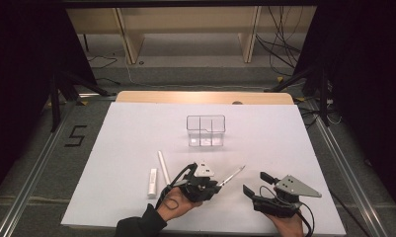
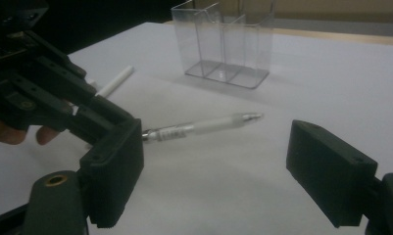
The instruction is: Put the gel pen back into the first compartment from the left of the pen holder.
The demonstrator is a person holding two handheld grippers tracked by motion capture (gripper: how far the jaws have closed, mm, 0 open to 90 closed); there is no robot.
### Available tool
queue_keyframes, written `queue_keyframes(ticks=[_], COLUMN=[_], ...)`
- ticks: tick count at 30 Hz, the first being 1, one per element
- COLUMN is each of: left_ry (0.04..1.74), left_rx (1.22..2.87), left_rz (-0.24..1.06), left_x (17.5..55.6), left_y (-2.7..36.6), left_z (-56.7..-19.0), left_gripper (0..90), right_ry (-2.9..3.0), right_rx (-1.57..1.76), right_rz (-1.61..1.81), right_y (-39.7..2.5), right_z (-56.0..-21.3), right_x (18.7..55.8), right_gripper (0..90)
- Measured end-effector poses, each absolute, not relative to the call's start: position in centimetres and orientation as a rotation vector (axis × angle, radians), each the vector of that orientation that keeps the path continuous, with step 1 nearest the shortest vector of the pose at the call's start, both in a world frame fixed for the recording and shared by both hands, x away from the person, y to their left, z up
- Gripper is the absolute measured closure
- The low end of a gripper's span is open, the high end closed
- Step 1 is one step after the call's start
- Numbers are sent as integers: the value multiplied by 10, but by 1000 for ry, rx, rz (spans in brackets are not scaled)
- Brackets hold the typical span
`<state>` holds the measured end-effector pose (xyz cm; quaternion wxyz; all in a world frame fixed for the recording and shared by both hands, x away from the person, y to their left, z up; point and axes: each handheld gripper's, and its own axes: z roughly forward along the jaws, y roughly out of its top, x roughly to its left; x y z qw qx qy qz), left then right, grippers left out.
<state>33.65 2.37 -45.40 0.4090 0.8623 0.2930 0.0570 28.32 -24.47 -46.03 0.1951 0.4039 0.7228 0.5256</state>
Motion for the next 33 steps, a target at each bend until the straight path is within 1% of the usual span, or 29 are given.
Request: queue_keyframes(ticks=[9,21,33], left_ry=[757,762,745], left_rx=[2106,2027,1975], left_rz=[195,222,237], left_x=[339,339,333], left_y=[40,62,69], left_z=[-449,-443,-442], left_gripper=[753,752,752], right_ry=[2038,2056,2059], right_rx=[1187,1256,1340], right_rz=[1592,1716,1854], right_y=[-243,-231,-216], right_z=[-462,-461,-457], right_x=[286,293,312], right_gripper=[221,216,220])
